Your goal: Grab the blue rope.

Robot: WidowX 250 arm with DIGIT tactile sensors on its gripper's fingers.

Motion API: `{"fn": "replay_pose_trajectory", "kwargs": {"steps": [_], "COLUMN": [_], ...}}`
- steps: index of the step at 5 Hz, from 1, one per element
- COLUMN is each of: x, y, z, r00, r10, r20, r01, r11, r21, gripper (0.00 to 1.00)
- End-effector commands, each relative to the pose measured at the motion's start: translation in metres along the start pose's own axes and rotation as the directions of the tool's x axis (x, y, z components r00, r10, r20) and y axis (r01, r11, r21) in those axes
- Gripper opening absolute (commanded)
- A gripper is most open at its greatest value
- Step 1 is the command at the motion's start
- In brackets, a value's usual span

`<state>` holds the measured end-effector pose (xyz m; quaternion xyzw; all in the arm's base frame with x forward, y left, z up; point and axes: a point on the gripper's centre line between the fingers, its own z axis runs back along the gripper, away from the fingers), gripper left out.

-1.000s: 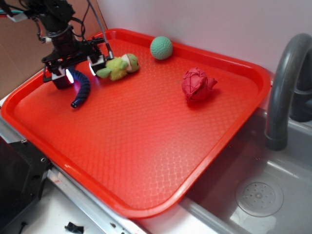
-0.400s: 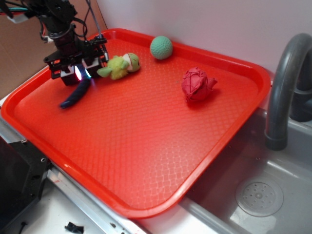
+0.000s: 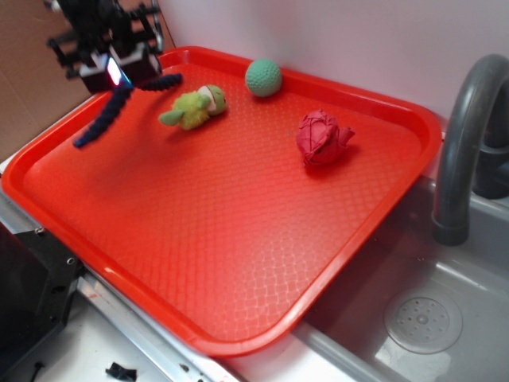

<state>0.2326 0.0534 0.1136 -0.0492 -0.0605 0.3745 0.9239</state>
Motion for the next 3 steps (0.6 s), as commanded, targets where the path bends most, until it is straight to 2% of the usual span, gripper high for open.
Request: {"fn": "replay_pose_trajectory", "kwargs": {"steps": [1,2,3], "x": [-0.041,-0.064,-0.065], "y": [-0.033,-0.039,-0.034], "z": [0.101,0.111,0.104], "r00": [0.946,0.899,0.870], "r10": [-0.323,-0.436,-0.488], "r20": [-0.003,0.039,0.066], "r01": [0.319,0.436,0.492], "r11": [0.937,0.884,0.856], "r21": [-0.140,-0.168,-0.160], "gripper": [0.00,0.00,0.00]}}
